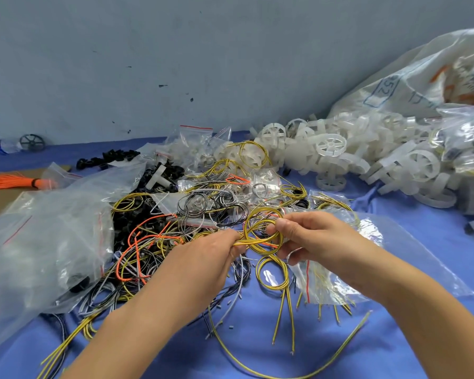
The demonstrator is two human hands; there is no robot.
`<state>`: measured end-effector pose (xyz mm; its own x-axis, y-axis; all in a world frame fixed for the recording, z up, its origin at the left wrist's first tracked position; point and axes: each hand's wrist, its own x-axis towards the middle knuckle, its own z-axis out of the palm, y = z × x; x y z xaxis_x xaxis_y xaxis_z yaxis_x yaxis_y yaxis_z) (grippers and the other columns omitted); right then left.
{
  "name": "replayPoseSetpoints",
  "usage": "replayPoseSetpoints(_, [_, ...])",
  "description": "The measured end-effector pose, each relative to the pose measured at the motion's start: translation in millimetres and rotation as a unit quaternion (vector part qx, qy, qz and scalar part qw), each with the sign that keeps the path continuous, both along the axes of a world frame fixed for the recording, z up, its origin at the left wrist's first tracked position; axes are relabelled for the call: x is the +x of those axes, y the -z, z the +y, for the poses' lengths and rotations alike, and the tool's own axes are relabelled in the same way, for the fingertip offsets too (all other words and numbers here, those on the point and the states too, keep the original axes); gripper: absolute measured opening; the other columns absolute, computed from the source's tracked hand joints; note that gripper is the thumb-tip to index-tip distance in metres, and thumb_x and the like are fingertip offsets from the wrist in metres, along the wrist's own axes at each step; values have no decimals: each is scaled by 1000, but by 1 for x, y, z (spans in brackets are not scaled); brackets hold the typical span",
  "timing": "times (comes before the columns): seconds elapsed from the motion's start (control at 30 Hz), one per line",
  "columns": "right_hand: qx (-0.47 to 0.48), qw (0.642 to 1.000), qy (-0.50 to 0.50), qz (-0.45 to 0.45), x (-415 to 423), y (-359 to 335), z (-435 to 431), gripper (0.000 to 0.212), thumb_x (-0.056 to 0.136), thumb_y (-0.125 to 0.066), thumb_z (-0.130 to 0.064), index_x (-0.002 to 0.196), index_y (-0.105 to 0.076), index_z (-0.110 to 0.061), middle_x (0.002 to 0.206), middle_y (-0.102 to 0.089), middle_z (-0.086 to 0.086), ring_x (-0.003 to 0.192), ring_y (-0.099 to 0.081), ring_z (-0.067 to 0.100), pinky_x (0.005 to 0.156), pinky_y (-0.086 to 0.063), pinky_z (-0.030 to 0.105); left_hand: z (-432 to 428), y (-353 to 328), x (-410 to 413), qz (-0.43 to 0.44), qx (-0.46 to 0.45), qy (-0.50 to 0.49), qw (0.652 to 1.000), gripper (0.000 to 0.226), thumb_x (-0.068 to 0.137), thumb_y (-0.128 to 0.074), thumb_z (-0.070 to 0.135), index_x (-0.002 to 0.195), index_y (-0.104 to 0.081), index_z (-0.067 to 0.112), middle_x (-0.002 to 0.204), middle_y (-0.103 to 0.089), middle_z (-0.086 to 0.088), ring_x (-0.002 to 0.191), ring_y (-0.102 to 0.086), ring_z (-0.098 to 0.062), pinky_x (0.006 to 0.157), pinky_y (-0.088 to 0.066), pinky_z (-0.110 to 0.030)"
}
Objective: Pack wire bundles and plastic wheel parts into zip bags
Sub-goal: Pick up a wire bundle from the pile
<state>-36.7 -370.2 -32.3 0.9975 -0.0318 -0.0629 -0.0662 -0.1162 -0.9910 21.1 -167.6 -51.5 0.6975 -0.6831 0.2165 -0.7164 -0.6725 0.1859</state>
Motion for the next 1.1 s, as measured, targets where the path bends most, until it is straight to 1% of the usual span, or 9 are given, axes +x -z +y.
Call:
replayPoseSetpoints(0.1, [-47, 997, 53, -16, 1, 1, -1, 24, 101, -49, -26, 93, -68, -15, 80, -69, -2, 60, -63, 8, 55, -48, 24, 1, 3, 3, -16, 11, -29, 999, 14, 104, -29, 37, 95, -35, 29, 106, -62, 13, 96, -61, -18, 73, -49, -40])
replayPoseSetpoints(0.2, [-291, 932, 189, -102, -1, 5, -11, 21, 95, -51, -49, 101, -61, -32, 88, -63, -10, 71, -58, -1, 67, -44, 30, 3, 7, 6, -33, 11, -51, 998, 13, 104, -32, 32, 91, -29, 32, 106, -63, 13, 94, -62, -17, 67, -45, -37])
replayPoseSetpoints(0.37, [-510, 844, 162, 33, -10, 20, -7, 56, 86, -50, -60, 135, -37, -36, 122, -48, -4, 109, -56, 25, 78, -43, 37, -1, 18, 5, -52, 39, -53, 996, 21, 104, -28, 39, 86, -24, 30, 99, -62, 8, 89, -61, -21, 57, -31, -34])
replayPoseSetpoints(0.5, [-494, 850, 180, 7, -9, 21, -10, 34, 95, -46, -32, 127, -51, -26, 112, -61, -2, 106, -55, 23, 80, -43, 34, -6, 22, 1, -68, 38, -41, 996, 24, 104, -22, 44, 85, -24, 29, 93, -61, 6, 84, -62, -23, 57, -29, -34])
replayPoseSetpoints(0.67, [-467, 858, 198, -77, -9, 17, 9, 27, 95, -47, -32, 116, -63, -27, 106, -63, -7, 100, -58, 18, 80, -45, 33, -16, 22, -16, -108, 62, -47, 991, 24, 102, -40, 33, 86, -22, 31, 87, -57, 4, 82, -64, -21, 54, -24, -33])
replayPoseSetpoints(0.83, [-514, 830, 165, -137, -11, 20, 39, 31, 98, -38, -42, 111, -63, -28, 106, -59, -7, 96, -63, 24, 75, -50, 39, -22, 10, -34, -130, 85, -15, 988, 36, 47, -77, 4, 69, -54, 22, 56, -53, 3, 43, -57, -16, 43, -19, -23])
replayPoseSetpoints(0.9, [-528, 823, 148, -151, -10, 22, 48, 33, 99, -36, -42, 109, -63, -27, 103, -57, -6, 93, -64, 26, 72, -51, 40, -25, 3, -39, -86, 134, -16, 987, 30, 63, -77, 14, 81, -54, 22, 67, -59, 1, 56, -64, -18, 47, -25, -26])
replayPoseSetpoints(1.0, [-553, 808, 121, -161, -9, 24, 58, 31, 101, -36, -39, 113, -63, -28, 101, -54, -4, 88, -66, 29, 64, -47, 38, -25, 2, -28, 190, 42, -95, 976, 17, 93, -44, 17, 77, -49, 22, 68, -61, 4, 64, -60, -18, 51, -38, -27])
replayPoseSetpoints(1.1, [-535, 822, 104, -161, -10, 22, 62, 32, 101, -34, -39, 118, -60, -30, 102, -53, -4, 91, -65, 29, 65, -46, 39, -22, 3, -11, 477, -144, -75, 864, 31, 91, -33, 4, 64, -42, 16, 39, -43, 8, 31, -36, -10, 35, -24, -12])
